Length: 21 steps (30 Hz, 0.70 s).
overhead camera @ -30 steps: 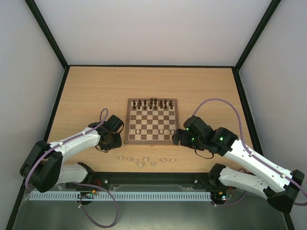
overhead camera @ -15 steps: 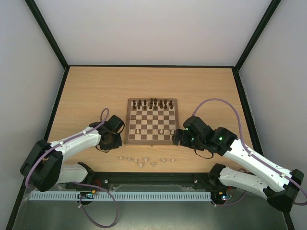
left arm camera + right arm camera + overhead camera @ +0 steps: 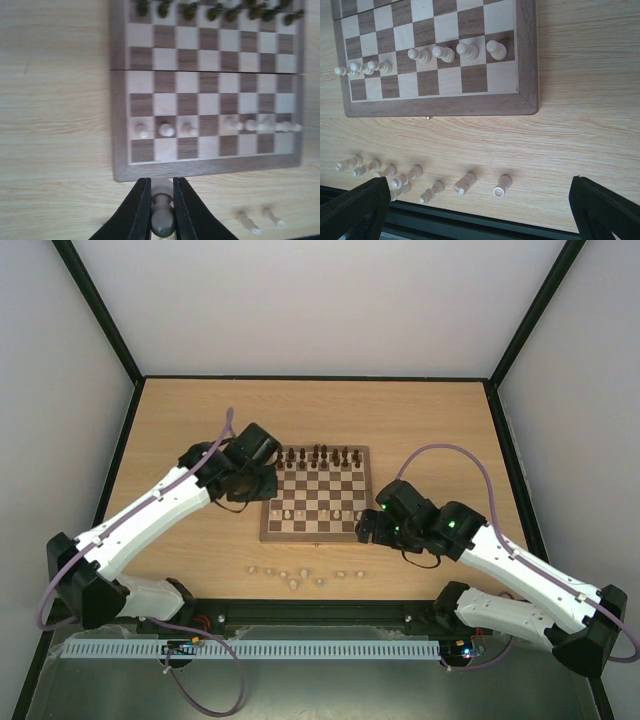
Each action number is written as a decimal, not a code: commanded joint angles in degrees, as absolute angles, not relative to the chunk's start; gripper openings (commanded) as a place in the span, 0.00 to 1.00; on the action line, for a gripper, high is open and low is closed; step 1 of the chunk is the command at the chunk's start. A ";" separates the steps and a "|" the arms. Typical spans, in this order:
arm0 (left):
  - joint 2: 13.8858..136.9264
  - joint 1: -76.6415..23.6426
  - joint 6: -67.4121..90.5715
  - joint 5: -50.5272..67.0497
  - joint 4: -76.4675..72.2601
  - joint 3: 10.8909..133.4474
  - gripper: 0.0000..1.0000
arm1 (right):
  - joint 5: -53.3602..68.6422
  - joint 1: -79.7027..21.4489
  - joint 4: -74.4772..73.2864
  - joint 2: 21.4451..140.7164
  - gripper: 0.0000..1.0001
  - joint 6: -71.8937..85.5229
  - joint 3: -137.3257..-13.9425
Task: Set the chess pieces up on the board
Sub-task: Place the chess piece on the chessboard.
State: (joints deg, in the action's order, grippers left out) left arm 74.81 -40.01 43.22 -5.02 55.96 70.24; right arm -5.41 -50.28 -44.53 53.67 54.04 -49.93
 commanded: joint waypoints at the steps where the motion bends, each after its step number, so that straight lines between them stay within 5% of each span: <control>1: 80.59 -44.35 41.59 -6.35 63.04 78.64 0.12 | -5.16 -50.37 -45.34 53.53 0.99 53.82 -52.50; 21: 99.87 -53.33 39.09 -7.39 49.02 81.21 0.13 | -9.14 -50.42 -50.98 48.97 0.99 57.10 -56.58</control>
State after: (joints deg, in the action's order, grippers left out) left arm 98.28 -53.12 41.17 -6.11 52.95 81.43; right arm -8.05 -50.28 -47.37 49.84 56.01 -55.72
